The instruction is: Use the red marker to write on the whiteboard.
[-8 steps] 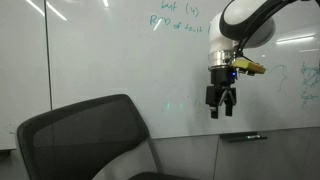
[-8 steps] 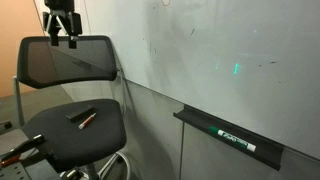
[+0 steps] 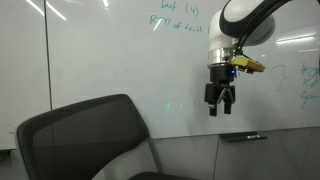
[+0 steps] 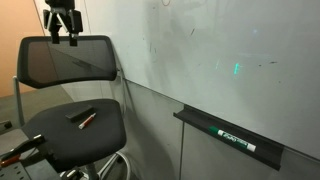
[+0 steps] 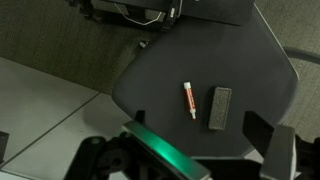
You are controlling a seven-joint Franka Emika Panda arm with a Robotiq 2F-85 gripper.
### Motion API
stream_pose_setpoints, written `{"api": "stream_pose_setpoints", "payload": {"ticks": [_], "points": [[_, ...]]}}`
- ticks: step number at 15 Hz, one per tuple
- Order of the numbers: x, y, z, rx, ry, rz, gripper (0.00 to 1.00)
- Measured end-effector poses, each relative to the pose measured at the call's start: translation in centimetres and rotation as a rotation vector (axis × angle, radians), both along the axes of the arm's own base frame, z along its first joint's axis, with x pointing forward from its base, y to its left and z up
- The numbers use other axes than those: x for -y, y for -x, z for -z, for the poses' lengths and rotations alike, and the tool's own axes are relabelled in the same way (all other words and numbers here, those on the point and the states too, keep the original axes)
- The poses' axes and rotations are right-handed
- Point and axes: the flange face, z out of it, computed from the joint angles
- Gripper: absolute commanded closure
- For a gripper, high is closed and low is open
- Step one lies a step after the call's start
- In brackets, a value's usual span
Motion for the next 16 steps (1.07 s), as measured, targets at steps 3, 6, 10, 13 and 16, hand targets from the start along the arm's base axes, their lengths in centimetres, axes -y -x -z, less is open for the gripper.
{"api": "stream_pose_setpoints", "payload": {"ticks": [3, 6, 10, 13, 16], "points": [[0.0, 0.0, 0.0, 0.000, 0.001, -0.001, 0.00], [-0.5, 0.2, 0.1, 0.003, 0.017, -0.020, 0.00], [-1.8, 0.2, 0.6, -0.005, 0.034, -0.059, 0.00], [-2.8, -1.1, 1.1, -0.023, 0.028, -0.090, 0.00], [-3.9, -3.7, 1.3, -0.036, 0.022, -0.122, 0.00]]}}
